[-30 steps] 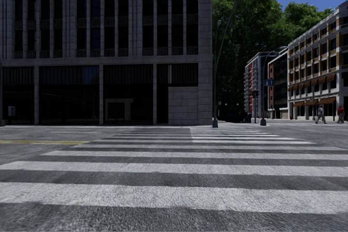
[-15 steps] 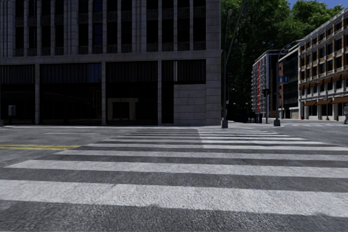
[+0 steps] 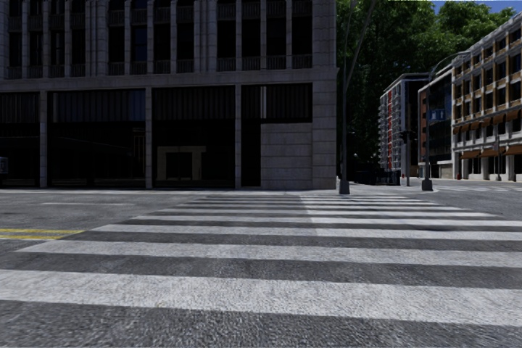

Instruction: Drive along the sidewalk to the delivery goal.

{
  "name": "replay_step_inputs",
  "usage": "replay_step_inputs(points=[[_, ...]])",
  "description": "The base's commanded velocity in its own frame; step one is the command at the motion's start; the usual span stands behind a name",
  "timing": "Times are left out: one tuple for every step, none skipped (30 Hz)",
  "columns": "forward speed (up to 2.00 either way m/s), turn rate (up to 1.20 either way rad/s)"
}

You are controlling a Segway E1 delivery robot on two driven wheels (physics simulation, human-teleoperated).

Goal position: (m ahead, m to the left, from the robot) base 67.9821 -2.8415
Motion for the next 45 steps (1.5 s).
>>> replay_step_inputs(points=[[2.00, 0.00], [2.00, 0.00], [2.00, 0.00], [2.00, 0.00], [2.00, 0.00], [2.00, 0.00], [2.00, 0.00], [2.00, 0.00], [2.00, 0.00], [2.00, 0.00], [2.00, 0.00], [2.00, 0.00], [2.00, 0.00], [2.00, 0.00], [2.00, 0.00], [2.00, 0.00], [2.00, 0.00], [2.00, 0.00], [2.00, 0.00], [2.00, 0.00], [2.00, 0.00], [2.00, 0.00], [2.00, 0.00], [2.00, 0.00], [2.00, -0.06], [2.00, -0.06], [2.00, -0.12], [2.00, -0.13], [2.00, -0.14], [2.00, -0.20], [2.00, -0.23], [2.00, -0.23], [2.00, -0.26], [2.00, -0.29], [2.00, -0.30], [2.00, -0.32], [2.00, -0.33], [2.00, -0.33], [2.00, -0.35], [2.00, -0.39], [2.00, -0.40], [2.00, -0.41], [2.00, -0.41], [2.00, -0.41], [2.00, -0.41]])
